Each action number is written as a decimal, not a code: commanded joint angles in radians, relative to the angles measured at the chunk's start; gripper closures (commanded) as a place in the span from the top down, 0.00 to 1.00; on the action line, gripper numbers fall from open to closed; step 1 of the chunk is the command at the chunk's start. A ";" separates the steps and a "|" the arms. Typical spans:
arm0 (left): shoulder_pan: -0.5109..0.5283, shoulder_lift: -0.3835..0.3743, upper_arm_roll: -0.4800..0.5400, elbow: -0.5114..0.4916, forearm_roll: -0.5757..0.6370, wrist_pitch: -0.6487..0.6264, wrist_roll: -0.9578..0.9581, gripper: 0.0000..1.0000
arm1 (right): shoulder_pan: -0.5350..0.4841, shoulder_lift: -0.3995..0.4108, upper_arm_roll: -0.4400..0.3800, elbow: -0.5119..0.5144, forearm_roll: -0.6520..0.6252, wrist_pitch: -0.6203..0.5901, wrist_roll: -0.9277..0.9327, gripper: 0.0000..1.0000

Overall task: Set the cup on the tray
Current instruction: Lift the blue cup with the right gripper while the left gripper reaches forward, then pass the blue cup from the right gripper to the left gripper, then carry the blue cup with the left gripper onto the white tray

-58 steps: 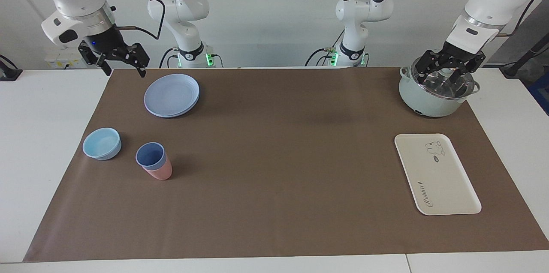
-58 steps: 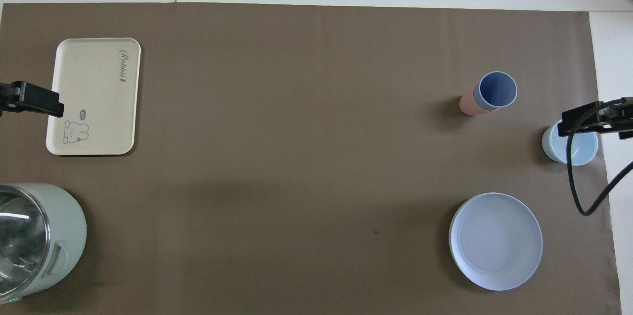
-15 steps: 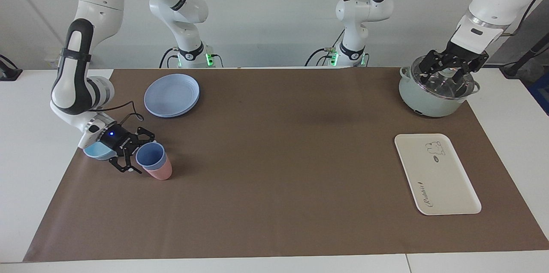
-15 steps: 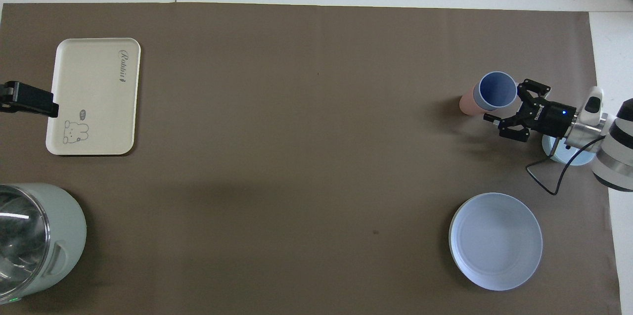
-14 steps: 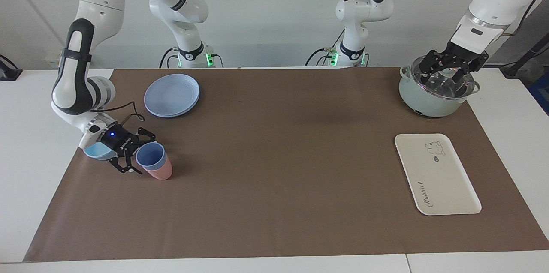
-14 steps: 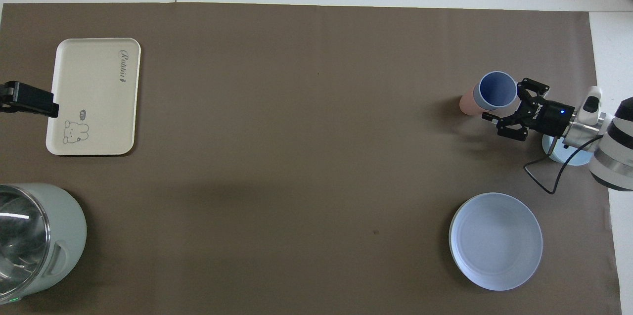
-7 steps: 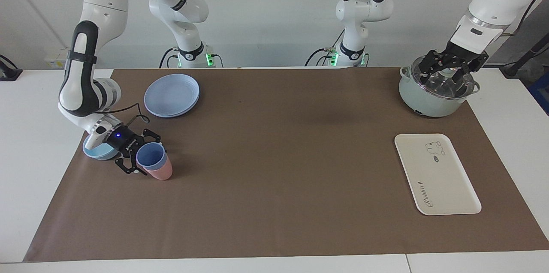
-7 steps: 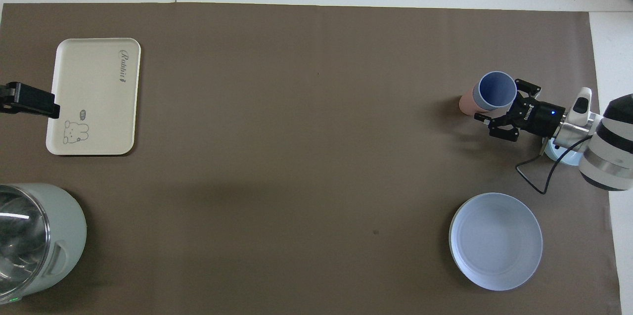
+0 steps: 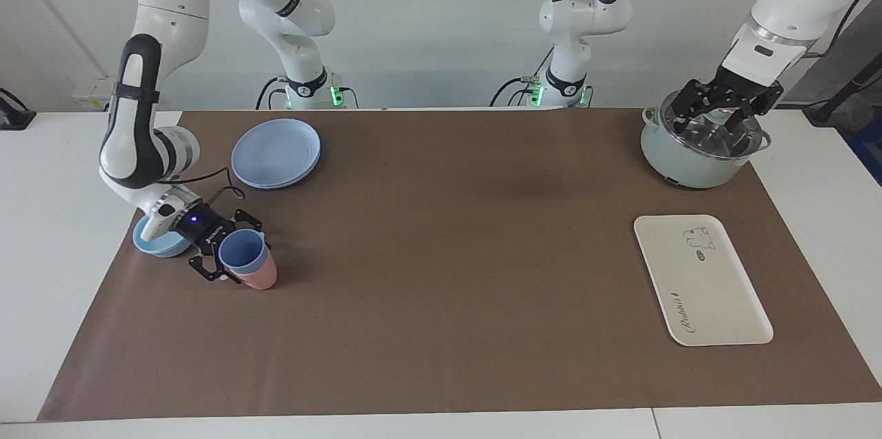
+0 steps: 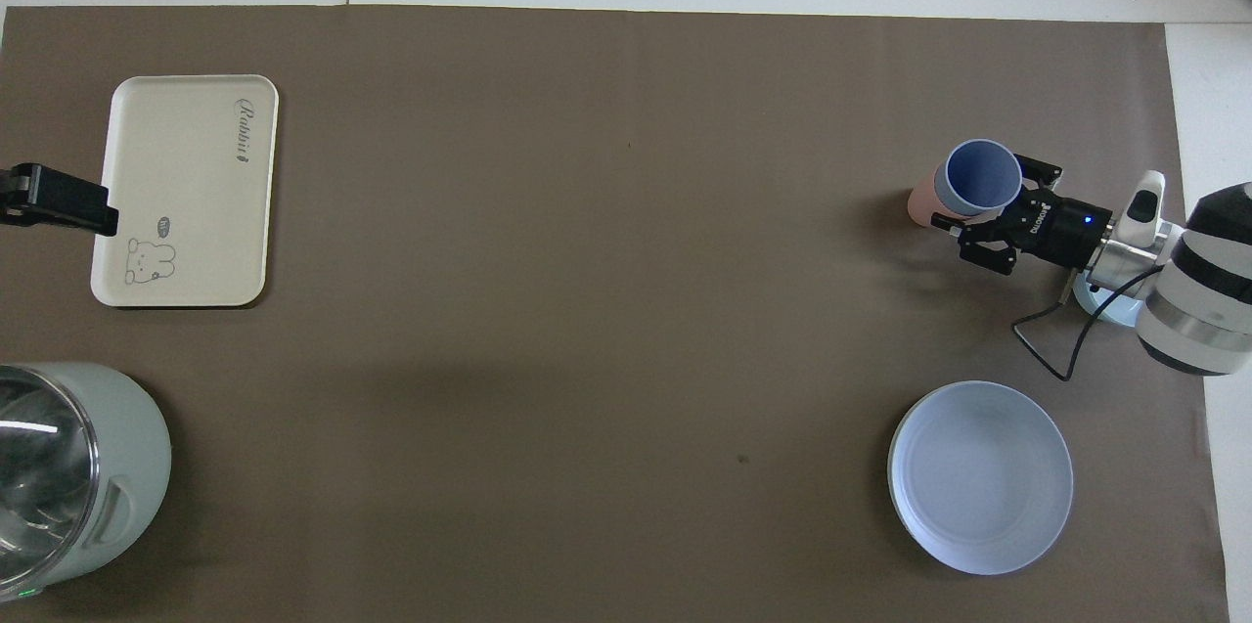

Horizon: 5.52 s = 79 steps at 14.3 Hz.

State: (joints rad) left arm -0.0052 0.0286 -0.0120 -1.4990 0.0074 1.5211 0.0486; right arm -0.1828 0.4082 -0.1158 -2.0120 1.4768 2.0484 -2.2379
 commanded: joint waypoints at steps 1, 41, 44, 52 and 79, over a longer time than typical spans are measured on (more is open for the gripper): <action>0.004 -0.027 -0.002 -0.026 0.000 0.002 0.005 1.00 | 0.008 -0.003 0.001 -0.011 0.057 0.029 -0.023 0.00; -0.550 0.375 -0.022 0.097 -0.454 0.576 -0.899 0.60 | 0.744 -0.284 0.018 0.242 -1.673 0.062 2.012 0.00; -0.547 0.372 -0.035 0.102 -0.464 0.519 -0.842 0.54 | 0.744 -0.284 0.018 0.242 -1.673 0.065 2.011 0.00; -0.542 0.363 -0.068 0.111 -0.538 0.427 -0.825 0.19 | 0.743 -0.282 0.018 0.240 -1.673 0.073 2.012 0.00; 0.106 0.205 -0.040 -0.050 -0.081 0.445 -0.177 0.00 | 0.559 -0.279 0.012 0.234 -1.369 0.226 1.788 0.00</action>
State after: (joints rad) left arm 0.0535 0.3355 -0.0439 -1.3796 -0.1134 1.9339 -0.2571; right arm 0.4351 0.1303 -0.1097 -1.7775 -0.0166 2.2283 -0.3384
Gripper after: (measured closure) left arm 0.930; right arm 0.167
